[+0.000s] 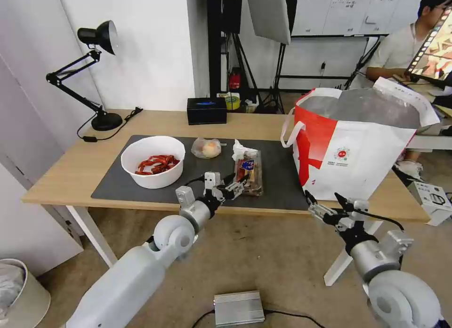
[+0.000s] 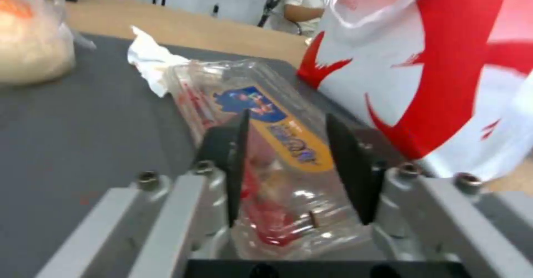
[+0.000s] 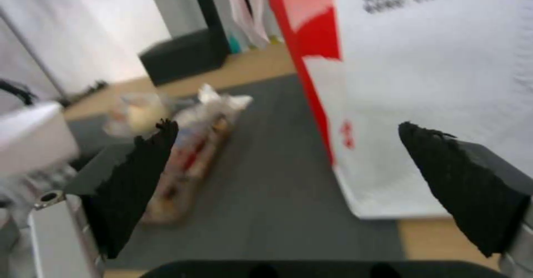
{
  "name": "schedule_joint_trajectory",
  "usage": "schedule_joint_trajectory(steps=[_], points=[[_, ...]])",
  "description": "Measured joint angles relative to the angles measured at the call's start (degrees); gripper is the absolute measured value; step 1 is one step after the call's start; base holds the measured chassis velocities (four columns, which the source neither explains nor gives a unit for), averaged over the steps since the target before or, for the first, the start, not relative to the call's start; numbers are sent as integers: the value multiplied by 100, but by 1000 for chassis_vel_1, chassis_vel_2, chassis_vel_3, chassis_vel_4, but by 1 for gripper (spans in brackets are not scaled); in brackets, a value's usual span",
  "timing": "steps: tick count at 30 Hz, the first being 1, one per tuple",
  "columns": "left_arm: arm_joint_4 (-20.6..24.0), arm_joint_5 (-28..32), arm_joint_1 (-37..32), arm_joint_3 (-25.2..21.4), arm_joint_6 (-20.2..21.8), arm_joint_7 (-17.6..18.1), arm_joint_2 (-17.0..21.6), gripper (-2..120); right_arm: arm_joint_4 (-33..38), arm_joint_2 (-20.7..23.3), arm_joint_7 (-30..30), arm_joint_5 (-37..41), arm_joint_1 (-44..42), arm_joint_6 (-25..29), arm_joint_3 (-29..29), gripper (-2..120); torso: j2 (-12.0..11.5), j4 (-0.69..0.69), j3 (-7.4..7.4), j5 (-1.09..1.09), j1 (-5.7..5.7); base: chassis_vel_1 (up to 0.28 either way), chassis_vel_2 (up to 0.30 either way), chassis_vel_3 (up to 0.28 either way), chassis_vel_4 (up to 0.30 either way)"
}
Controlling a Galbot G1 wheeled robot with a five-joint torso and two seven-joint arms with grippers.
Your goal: Pick up the trash from the table and place it into the takeout bag.
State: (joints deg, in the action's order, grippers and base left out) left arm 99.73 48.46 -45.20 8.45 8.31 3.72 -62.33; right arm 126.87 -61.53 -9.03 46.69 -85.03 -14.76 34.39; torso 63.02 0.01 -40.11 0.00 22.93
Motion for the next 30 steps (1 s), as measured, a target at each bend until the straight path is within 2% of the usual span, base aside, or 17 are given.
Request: schedule_joint_trajectory(steps=[1, 7, 8, 11, 16, 19, 21, 30], points=[[0, 0, 0, 0, 0, 0, 0, 36, 0, 0, 0, 0, 0, 0, 0, 100, 0, 0, 0, 0, 0, 0, 0, 0, 0], [-262, -835, 164, 218, -282, -336, 85, 13, -29, -2, -158, 920, 378, -208, -71, 100, 0, 0, 0, 0, 0, 0, 0, 0, 0], [-262, -835, 164, 218, -282, -336, 85, 13, -29, -2, -158, 920, 378, -208, -71, 100, 0, 0, 0, 0, 0, 0, 0, 0, 0], [-392, -1081, 240, 264, -434, -457, 117, 0, -91, 0, -320, 1445, 597, -314, -105, 100, 0, -1, 0, 0, 0, 0, 0, 0, 0], [-543, -1350, 361, 346, -525, -587, 130, 0, -259, -78, -591, 2114, 913, -467, -208, 100, 0, -1, 0, 0, 0, 0, 0, 0, 0], [-576, -1377, 395, 376, -530, -604, 121, 0, -306, -100, -645, 2250, 982, -500, -235, 100, 0, 0, 0, 0, 0, 0, 0, 0, 0], [-814, -1706, 637, 553, -614, -802, 60, 0, -591, -206, -785, 2709, 1264, -624, -354, 100, 0, -1, 0, 0, 0, 0, 0, 0, 0], [-1038, -1933, 773, 682, -694, -1027, 17, 0, -969, -353, -979, 3200, 1721, -803, -587, 100, 0, -1, 0, 0, 0, 0, 0, 0, 0]])
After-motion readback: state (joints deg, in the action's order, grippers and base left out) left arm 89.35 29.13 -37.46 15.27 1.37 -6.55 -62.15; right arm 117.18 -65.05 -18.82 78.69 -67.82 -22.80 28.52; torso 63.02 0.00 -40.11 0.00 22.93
